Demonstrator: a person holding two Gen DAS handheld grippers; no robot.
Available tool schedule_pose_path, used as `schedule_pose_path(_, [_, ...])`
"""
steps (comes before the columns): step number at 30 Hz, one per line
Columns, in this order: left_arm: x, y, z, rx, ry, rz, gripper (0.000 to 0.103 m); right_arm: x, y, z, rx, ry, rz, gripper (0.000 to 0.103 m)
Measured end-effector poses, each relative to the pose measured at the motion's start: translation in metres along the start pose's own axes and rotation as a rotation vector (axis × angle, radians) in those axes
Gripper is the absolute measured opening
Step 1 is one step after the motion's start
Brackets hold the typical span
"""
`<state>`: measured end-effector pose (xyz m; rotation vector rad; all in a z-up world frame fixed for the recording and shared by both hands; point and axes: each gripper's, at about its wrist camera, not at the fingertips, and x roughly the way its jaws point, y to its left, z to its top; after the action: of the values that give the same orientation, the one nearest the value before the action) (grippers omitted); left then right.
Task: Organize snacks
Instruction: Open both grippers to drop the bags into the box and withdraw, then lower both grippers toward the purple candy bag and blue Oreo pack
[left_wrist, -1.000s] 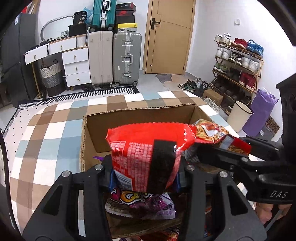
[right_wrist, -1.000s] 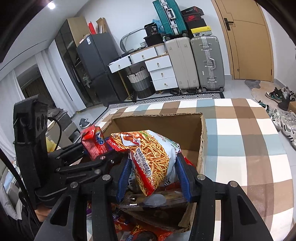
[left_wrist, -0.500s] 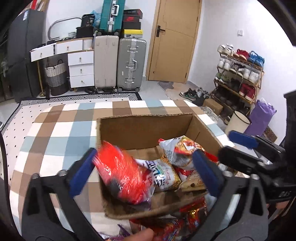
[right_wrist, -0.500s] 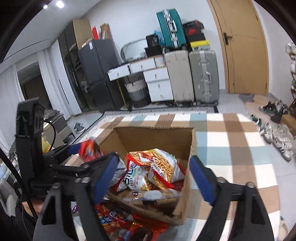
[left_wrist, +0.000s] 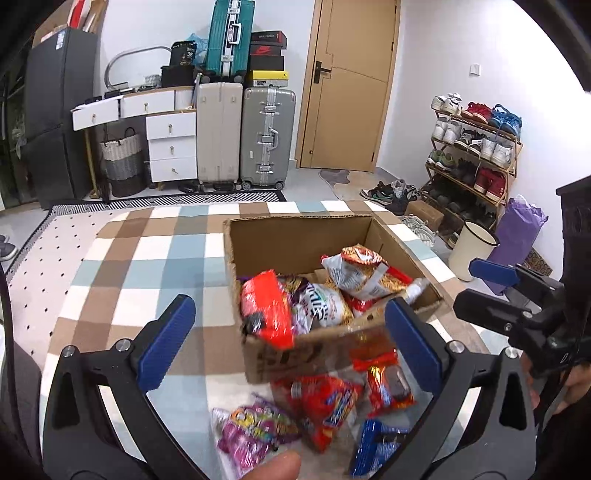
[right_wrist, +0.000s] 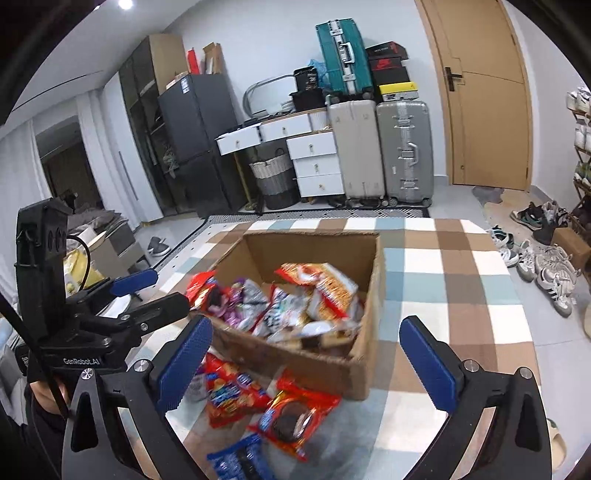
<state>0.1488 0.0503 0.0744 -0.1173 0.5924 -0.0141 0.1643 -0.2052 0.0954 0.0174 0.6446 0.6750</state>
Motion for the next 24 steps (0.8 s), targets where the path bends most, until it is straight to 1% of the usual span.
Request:
schedule_pose_path(2, [-0.011,0.0,-0.005,0.0,-0.004,0.001,0.102,-0.005,0.005,-0.003,-0.013,-0.004,0.0,0.103])
schedule_pose_path(4, [-0.024,0.0,-0.011,-0.005,-0.026,0.015,0.102,-0.01,0.01,-0.007,-0.025,-0.01,-0.007,0.103])
schedule_pose_path(12, [-0.052,0.004,-0.033,-0.005,-0.015,0.017,0.102,-0.017,0.018,-0.026,-0.033,0.02,0.005,0.103])
schedule_pose_path(15, [-0.056,0.005,-0.044,-0.01,-0.005,0.012,0.102,-0.016,0.019,-0.037,-0.034,0.044,0.0,0.103])
schedule_pose_path(19, [-0.057,0.006,-0.056,-0.016,0.012,0.008,0.102,-0.015,0.018,-0.049,-0.04,0.048,-0.019,0.103])
schedule_pose_path(22, [-0.052,0.004,-0.062,-0.002,0.036,0.023,0.102,-0.013,0.016,-0.058,-0.033,0.065,-0.019,0.103])
schedule_pose_path(24, [-0.052,0.004,-0.065,-0.003,0.04,0.02,0.102,-0.012,0.015,-0.063,-0.027,0.072,-0.019,0.103])
